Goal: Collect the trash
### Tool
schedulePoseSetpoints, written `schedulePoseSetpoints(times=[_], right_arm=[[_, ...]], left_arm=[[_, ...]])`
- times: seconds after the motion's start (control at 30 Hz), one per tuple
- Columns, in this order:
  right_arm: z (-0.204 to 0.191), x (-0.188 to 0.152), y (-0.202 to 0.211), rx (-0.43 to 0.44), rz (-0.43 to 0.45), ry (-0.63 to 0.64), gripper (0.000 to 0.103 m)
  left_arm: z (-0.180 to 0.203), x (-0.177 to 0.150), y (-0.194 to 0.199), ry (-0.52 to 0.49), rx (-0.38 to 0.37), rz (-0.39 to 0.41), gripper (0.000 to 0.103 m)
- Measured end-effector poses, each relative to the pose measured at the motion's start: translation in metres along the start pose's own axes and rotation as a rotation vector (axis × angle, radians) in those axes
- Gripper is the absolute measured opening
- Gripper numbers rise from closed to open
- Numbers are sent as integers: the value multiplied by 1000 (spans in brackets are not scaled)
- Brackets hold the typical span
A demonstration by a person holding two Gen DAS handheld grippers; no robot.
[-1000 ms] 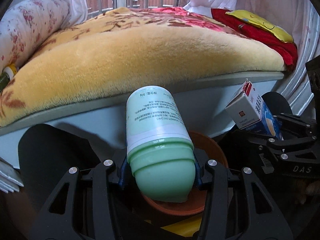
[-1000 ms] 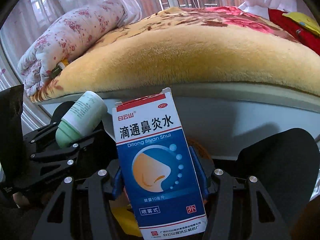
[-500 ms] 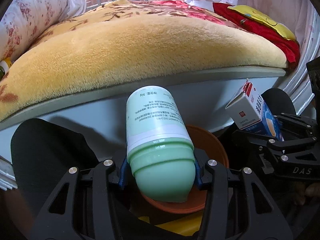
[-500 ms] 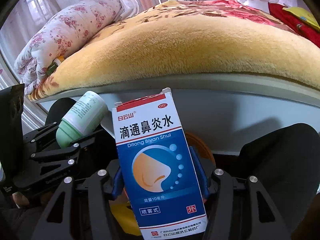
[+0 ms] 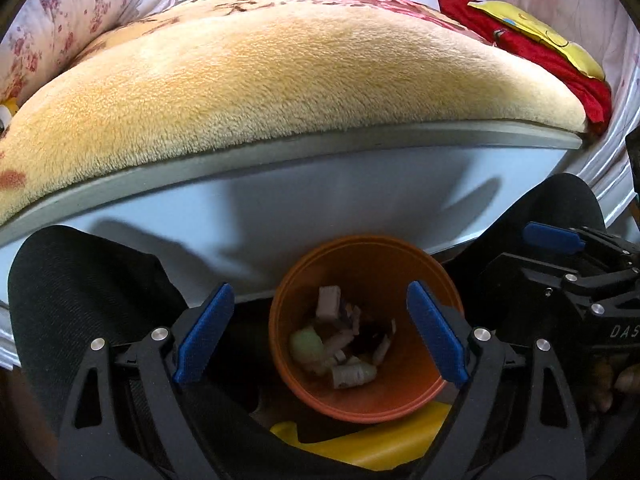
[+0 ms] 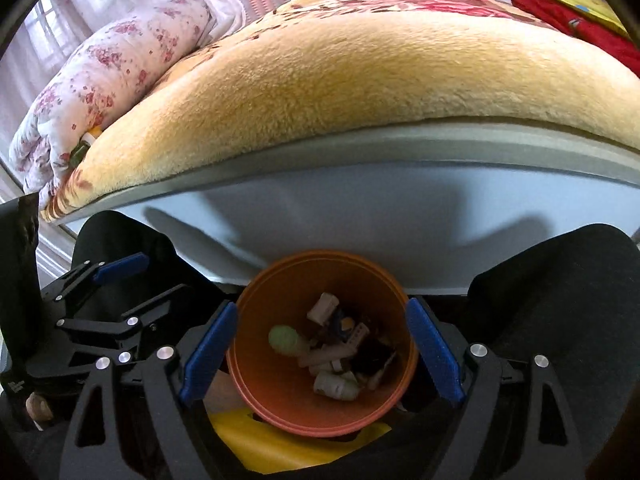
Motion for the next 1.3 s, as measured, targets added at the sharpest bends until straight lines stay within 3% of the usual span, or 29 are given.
schedulePoseSetpoints(times=[0.3, 0.37, 0.43, 0.53, 0.7, 0.9, 1.03, 1.3], right_arm=[[-2, 10, 24, -10, 50, 25, 85], [-6, 22, 40, -1, 87, 54, 92], [-11, 45, 64, -17, 154, 98, 98], [-15, 82, 90, -58, 252, 153, 98], [-13, 158, 115, -115, 396, 146, 98], [4, 228, 104, -206, 477, 104, 98], [12, 262, 73, -206, 460, 56, 98], [16, 288, 21, -229, 405, 34, 98]], left_arm=[[-10, 9, 19, 36, 13, 37, 86], [-14, 21, 33, 42, 3, 68, 86], [-16, 38, 52, 34, 16, 121, 89], [-25, 82, 87, 30, 40, 244, 92], [-40, 155, 106, 47, 91, 353, 95], [-64, 215, 84, 79, 205, 401, 95], [-75, 239, 62, 100, 202, 387, 95], [-97, 276, 15, 161, 196, 313, 95]])
Point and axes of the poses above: each gripper's, at about its wrist camera, not at the fingertips, and y roughly against the way its jaws point, z to its right, x to its top, the point moved 3 cm from there along -y, roughly the way its jaws point, and after that the axes turned 1 degree about -z, right-handed, at the moved point
